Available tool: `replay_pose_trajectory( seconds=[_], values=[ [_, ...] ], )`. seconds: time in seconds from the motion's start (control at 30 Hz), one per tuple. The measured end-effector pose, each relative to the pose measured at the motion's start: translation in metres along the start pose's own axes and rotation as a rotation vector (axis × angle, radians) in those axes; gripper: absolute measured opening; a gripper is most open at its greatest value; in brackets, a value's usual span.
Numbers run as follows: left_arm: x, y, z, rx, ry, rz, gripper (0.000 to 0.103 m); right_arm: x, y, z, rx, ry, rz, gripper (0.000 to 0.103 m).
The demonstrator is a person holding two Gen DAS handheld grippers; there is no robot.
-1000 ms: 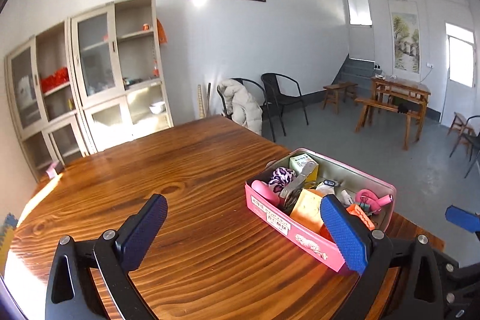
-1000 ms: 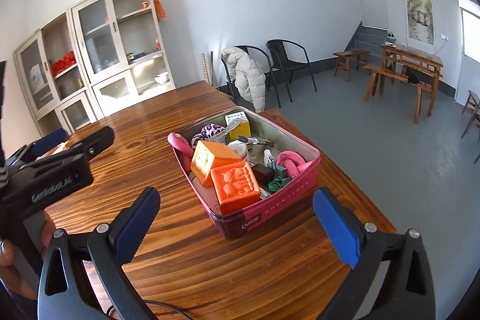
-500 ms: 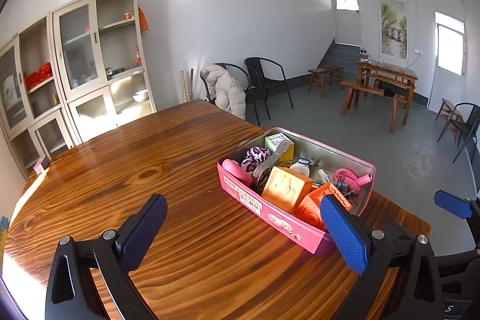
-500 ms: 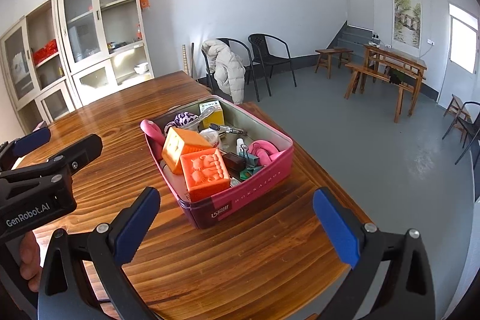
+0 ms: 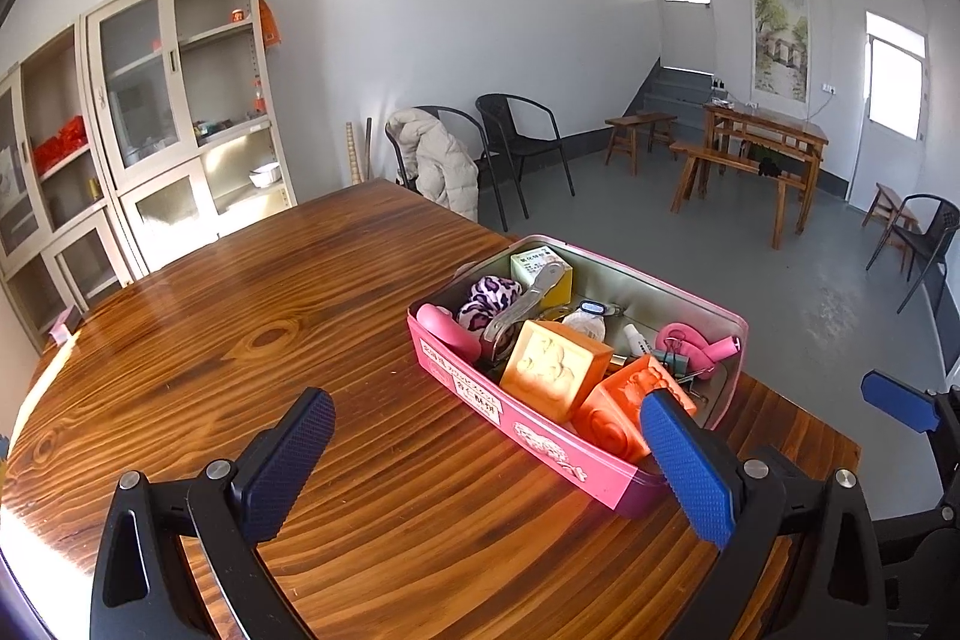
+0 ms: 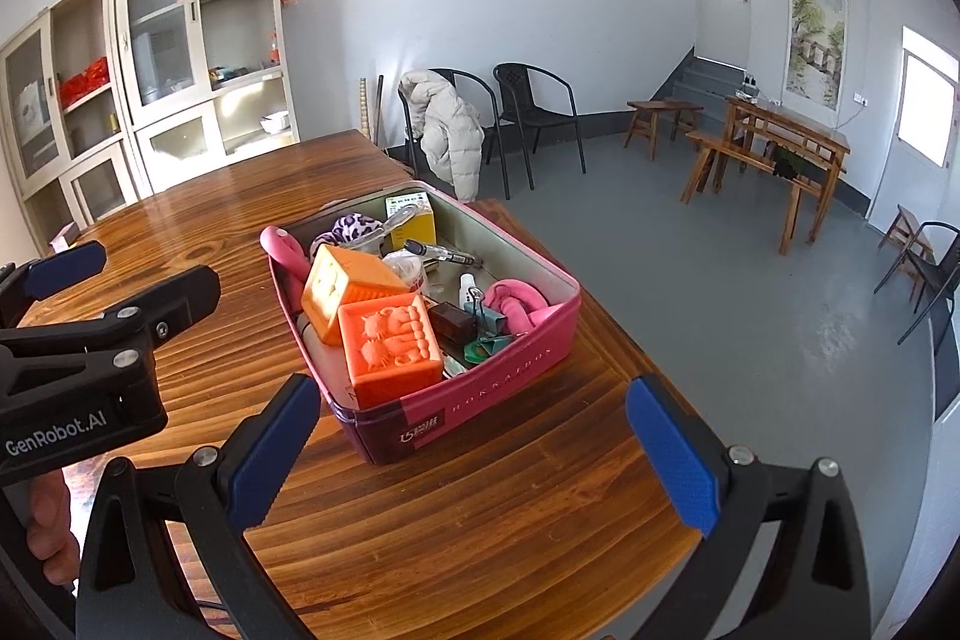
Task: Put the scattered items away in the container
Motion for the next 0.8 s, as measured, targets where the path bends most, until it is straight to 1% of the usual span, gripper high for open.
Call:
replay_pose_trajectory(
  seconds=[0.17, 0.27, 0.5, 0.8],
  values=[
    [0.0, 0.001, 0.006, 0.008, 0.017, -0.009, 0.103, -0.004, 0.0, -0.001, 0.007, -0.008, 0.01, 0.102],
    [0.0, 0.002, 0.008, 0.013, 0.023, -0.011, 0.103, -0.003, 0.002, 0.002, 0.007, 0.002, 0.011, 0.102],
    [-0.002, 0.0, 0.015, 0.076, 0.043, -0.03, 0.103, 0.002, 0.005, 0.006, 0.022, 0.017, -0.005, 0.102],
    [-0.004, -0.003, 0.013, 0.111, 0.02, 0.003, 0.103, 0.003, 0.006, 0.007, 0.025, 0.033, 0.0, 0.102]
  ],
)
Point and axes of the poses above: each gripper's, at about its wrist camera, not at the fingertips, and z roughly the way its jaws point, y to its left, x to its underside, the point moved 5 cm from there along z, roughly the way its jaws point, and after that the axes turned 10 degrees about z, right-handed, at the moved point
